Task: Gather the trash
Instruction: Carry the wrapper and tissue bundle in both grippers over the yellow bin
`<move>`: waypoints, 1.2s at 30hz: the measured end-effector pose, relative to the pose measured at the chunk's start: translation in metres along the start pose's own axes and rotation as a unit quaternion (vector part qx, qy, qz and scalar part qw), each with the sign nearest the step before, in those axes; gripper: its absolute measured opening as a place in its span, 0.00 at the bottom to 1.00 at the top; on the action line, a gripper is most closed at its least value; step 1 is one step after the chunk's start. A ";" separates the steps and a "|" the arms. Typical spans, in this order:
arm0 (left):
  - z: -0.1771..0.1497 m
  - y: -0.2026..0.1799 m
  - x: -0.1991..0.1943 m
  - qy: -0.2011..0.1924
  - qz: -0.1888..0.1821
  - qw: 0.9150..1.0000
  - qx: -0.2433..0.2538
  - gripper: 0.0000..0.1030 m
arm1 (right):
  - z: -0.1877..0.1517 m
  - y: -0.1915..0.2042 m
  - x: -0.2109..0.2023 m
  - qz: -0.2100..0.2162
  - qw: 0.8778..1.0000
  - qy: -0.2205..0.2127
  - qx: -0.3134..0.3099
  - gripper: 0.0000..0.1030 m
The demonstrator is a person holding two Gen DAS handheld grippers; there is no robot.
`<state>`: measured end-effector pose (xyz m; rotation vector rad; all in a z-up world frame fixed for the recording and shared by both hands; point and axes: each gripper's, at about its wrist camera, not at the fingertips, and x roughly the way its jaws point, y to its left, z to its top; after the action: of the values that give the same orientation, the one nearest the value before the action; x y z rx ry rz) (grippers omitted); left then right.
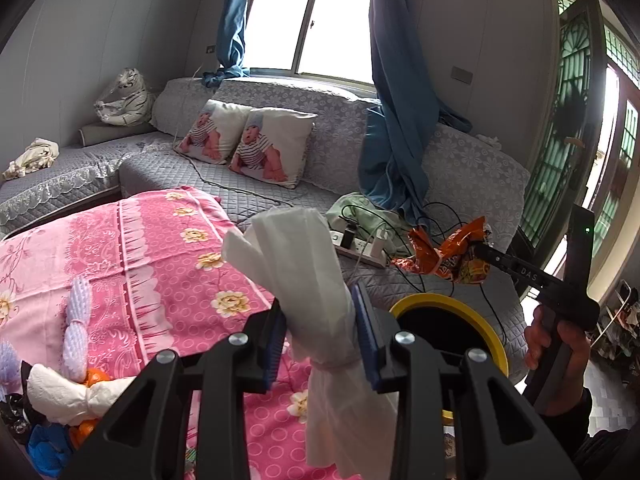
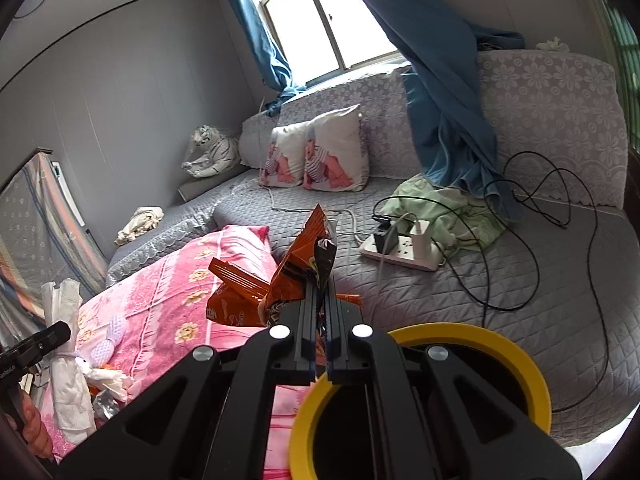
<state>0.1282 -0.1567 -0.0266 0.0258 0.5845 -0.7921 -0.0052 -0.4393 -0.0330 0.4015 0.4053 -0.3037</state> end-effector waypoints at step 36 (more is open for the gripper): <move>-0.022 -0.148 0.163 0.107 -0.131 0.982 0.080 0.30 | -0.039 -0.106 -0.015 -0.154 0.987 0.030 0.047 0.02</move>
<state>0.1075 -0.3654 -0.0990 0.1872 0.7347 -1.1001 -0.0692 -0.5121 -0.0924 0.4407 0.5154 -0.6142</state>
